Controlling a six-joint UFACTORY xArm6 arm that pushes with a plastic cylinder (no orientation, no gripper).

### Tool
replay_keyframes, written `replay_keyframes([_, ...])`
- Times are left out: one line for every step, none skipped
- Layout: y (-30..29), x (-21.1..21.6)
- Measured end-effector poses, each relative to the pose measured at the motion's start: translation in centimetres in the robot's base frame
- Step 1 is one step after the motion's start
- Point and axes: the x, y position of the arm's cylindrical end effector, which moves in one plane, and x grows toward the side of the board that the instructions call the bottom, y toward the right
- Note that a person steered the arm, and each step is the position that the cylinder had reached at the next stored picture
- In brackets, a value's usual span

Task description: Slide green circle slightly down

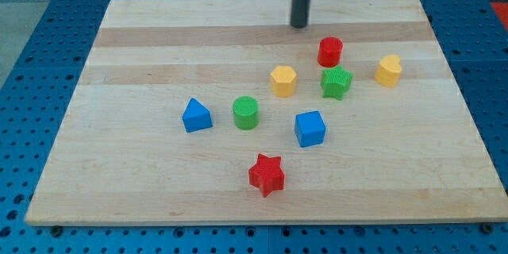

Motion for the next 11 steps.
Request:
replay_keyframes([-5.1,0.7])
replay_keyframes([-8.3,4.2])
replay_keyframes([-8.6,8.2])
replay_keyframes([-7.9,12.2])
replay_keyframes([-7.3,15.3])
replay_keyframes([-7.3,17.8])
replay_keyframes([-7.3,19.0])
replay_keyframes([-7.3,19.6])
replay_keyframes([-8.5,20.5])
replay_keyframes([-10.2,21.2])
replay_keyframes([-12.8,21.2])
